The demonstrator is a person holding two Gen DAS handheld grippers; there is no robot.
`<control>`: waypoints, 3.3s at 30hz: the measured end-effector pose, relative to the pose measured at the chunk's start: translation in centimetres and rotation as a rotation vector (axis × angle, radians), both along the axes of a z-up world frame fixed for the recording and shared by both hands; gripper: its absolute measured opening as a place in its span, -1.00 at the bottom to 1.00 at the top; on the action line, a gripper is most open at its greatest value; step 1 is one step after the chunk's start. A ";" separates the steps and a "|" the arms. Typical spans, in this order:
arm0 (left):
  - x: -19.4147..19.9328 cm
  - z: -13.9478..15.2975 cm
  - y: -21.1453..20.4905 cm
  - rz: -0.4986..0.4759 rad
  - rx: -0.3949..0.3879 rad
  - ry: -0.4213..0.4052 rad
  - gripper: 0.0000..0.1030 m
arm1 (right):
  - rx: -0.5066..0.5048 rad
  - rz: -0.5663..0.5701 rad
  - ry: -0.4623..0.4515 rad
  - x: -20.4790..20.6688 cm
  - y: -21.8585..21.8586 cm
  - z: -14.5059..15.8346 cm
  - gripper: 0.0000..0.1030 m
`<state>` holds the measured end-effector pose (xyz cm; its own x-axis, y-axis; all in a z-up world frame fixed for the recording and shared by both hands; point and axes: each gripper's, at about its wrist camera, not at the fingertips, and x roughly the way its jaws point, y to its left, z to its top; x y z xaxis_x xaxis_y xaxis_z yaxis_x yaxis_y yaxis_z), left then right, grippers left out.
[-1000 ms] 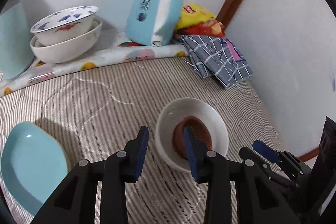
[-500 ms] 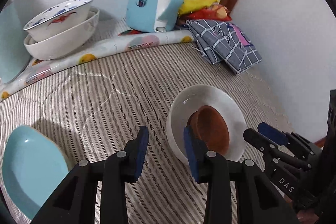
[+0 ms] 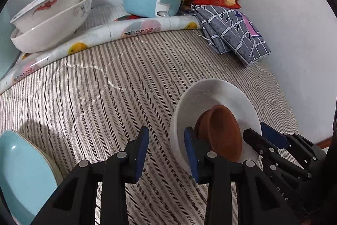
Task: Organize plates and bowls
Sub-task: 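Close both grippers on the rim of the white bowl, then carry the white bowl with both grippers onto the teal plate stack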
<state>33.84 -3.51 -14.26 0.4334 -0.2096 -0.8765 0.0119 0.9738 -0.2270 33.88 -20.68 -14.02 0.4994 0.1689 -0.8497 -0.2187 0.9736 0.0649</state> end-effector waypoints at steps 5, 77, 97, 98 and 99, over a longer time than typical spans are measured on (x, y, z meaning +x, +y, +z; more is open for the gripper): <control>0.3 0.0 -0.1 0.004 0.020 -0.024 -0.36 | -0.031 -0.007 0.012 0.6 0.5 0.0 -0.53; -4.4 0.0 0.1 -0.002 0.048 -0.061 -0.77 | 0.051 -0.023 0.016 -2.5 2.1 -0.1 -0.83; -8.1 2.4 2.9 0.037 0.041 -0.109 -0.77 | 0.074 0.006 -0.024 -5.7 4.7 2.3 -0.83; -8.2 2.5 3.0 0.039 0.042 -0.111 -0.77 | 0.079 0.006 -0.024 -5.8 4.8 2.4 -0.83; -8.3 2.6 3.1 0.041 0.043 -0.113 -0.77 | 0.083 0.008 -0.023 -6.0 4.9 2.4 -0.83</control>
